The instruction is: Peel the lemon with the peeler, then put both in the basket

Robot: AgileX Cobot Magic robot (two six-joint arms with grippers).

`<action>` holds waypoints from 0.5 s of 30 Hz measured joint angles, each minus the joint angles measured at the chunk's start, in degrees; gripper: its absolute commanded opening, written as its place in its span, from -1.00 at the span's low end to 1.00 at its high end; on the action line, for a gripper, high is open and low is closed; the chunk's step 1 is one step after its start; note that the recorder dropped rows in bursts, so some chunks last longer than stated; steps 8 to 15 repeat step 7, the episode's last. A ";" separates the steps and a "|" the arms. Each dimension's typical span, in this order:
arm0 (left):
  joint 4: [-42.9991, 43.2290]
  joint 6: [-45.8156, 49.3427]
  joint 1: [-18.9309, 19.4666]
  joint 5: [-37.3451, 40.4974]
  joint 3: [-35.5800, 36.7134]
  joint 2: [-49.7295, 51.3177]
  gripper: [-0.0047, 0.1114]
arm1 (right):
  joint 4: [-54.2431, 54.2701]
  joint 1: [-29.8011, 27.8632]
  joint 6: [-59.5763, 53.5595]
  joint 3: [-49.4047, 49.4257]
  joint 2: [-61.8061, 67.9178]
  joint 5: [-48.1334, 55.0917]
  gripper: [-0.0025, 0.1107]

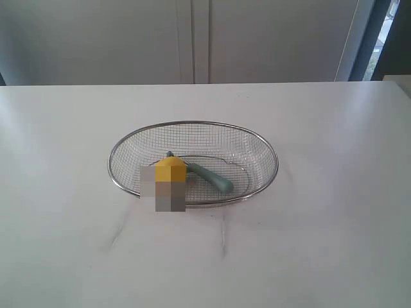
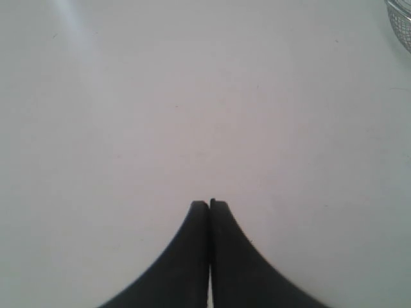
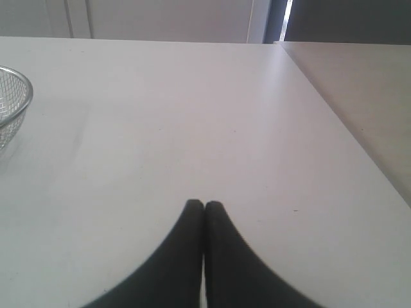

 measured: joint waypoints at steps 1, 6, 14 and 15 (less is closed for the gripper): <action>0.00 0.00 0.00 0.00 0.00 0.00 -0.92 | 0.00 0.00 0.00 0.00 0.00 0.00 -0.96; 0.00 0.00 0.00 0.00 0.00 0.00 -0.92 | 0.00 0.00 0.00 0.00 0.00 0.00 -0.96; 0.00 0.00 0.00 0.00 0.00 0.00 -0.92 | 0.00 0.00 0.00 0.00 0.00 0.00 -0.96; 0.00 0.00 0.00 0.00 0.00 0.00 -0.92 | 0.00 0.00 0.00 0.00 0.00 0.00 -0.96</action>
